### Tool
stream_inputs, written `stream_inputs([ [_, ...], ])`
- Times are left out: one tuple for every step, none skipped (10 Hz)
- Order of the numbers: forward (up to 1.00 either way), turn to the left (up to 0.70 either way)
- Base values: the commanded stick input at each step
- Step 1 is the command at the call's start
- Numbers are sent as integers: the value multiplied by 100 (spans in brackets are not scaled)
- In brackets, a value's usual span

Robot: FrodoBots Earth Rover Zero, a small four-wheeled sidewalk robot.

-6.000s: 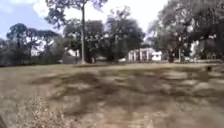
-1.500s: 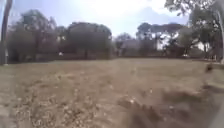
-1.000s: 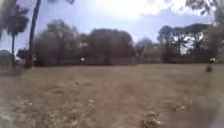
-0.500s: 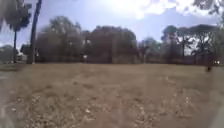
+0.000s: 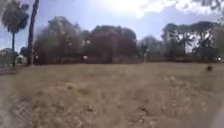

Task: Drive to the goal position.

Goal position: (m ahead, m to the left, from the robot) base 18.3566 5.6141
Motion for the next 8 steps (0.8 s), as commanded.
stream_inputs([
  [70, 0],
  [70, 0],
  [70, 0],
  [70, 0],
  [70, 0],
  [70, 0],
  [70, 0],
  [70, 0],
])
